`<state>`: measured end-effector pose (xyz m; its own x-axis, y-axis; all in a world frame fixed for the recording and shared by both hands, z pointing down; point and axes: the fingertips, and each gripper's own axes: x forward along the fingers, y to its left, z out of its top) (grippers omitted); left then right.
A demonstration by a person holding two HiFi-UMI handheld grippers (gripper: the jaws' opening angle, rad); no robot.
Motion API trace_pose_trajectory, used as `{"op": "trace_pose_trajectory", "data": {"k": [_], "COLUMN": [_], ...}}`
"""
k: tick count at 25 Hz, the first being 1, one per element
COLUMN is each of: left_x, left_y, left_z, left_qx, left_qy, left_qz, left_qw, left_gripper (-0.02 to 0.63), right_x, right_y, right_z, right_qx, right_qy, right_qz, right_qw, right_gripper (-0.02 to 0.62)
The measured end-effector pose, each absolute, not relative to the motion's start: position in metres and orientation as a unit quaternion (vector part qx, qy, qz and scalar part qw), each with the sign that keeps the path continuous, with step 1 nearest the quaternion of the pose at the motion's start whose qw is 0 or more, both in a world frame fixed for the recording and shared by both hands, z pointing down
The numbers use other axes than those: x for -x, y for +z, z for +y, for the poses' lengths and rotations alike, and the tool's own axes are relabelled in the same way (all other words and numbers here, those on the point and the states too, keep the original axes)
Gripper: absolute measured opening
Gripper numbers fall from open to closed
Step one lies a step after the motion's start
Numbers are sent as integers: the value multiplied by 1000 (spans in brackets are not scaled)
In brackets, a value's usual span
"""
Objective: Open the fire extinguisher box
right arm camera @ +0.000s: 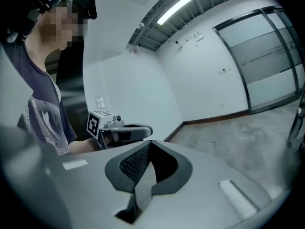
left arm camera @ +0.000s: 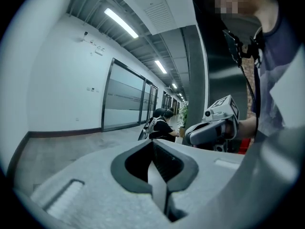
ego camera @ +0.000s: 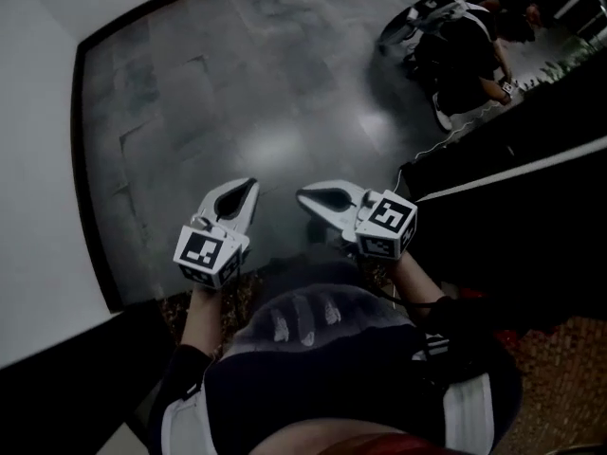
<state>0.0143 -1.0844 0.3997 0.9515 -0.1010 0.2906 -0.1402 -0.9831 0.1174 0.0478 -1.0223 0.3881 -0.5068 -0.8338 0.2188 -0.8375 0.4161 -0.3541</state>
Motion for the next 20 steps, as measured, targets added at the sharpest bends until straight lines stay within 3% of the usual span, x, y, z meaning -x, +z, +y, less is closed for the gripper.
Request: {"op": "trace_pose_trajectory", "data": {"k": [20], "left_x": [-124], "left_y": [363], "left_z": [-1149], "left_qx": [-969], "left_qy": [158], "left_qz": [-183], "left_qw": [45], "left_gripper": [-2], "right_x": [-167], "right_y": [381], "right_z": [-1090], "right_qx": [-370], "right_qy": [236], "right_qz": [-897], "right_qw": [-54], "right_gripper": [-2]}}
